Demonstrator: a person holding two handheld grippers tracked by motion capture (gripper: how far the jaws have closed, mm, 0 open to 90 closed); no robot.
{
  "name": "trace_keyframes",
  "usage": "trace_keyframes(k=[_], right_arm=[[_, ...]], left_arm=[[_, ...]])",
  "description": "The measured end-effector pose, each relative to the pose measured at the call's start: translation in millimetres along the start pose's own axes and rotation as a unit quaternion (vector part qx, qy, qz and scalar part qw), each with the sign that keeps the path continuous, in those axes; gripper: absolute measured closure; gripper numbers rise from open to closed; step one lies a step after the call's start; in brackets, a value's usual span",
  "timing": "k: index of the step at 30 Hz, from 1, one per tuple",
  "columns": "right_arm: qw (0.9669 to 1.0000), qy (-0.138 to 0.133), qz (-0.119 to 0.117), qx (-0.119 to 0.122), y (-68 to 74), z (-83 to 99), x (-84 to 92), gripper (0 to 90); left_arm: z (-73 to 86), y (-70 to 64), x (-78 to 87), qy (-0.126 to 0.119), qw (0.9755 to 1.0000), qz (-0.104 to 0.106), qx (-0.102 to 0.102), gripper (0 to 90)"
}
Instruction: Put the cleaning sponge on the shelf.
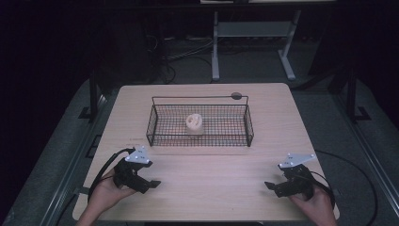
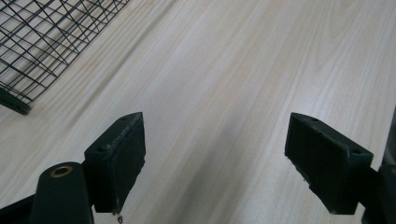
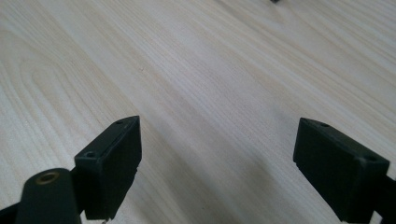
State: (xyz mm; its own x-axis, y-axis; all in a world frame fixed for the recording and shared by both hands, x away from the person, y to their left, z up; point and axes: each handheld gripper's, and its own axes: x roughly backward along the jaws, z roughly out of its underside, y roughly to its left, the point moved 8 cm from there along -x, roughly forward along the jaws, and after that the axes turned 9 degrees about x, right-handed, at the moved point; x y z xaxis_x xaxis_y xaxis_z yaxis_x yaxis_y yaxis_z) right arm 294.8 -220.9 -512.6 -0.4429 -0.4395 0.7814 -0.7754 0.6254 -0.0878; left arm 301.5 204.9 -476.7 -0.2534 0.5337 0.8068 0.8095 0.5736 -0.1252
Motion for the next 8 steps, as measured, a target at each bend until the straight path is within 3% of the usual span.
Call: trace_keyframes(k=[8], right_arm=[[1.0,-0.001,-0.001,0.0,0.8,-0.2,-0.7,15.0]], left_arm=[[7.2,-0.3,3.7,-0.005,1.0,-0.002,0.004,19.6]])
